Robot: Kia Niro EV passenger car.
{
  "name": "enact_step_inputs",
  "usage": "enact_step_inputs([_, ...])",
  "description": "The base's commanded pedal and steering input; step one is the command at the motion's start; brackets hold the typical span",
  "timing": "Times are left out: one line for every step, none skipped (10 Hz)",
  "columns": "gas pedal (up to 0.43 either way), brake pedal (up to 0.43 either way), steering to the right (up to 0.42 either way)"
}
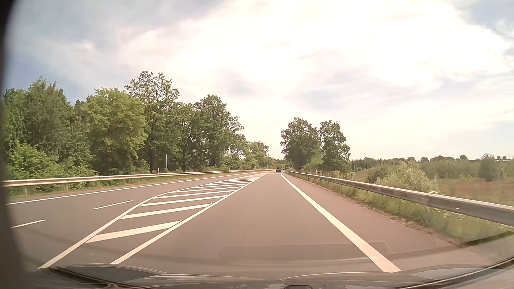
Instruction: Follow the waypoints while adhering to traffic rules and regulations
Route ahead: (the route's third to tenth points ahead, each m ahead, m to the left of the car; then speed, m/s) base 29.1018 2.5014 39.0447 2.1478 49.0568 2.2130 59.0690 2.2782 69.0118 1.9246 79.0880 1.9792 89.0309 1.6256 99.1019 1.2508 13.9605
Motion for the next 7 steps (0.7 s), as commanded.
enact_step_inputs([0.157,0.0,-0.001])
enact_step_inputs([0.157,0.0,-0.001])
enact_step_inputs([0.157,0.0,-0.001])
enact_step_inputs([0.157,0.0,-0.001])
enact_step_inputs([0.157,0.0,-0.001])
enact_step_inputs([0.157,0.0,-0.001])
enact_step_inputs([0.157,0.0,-0.001])
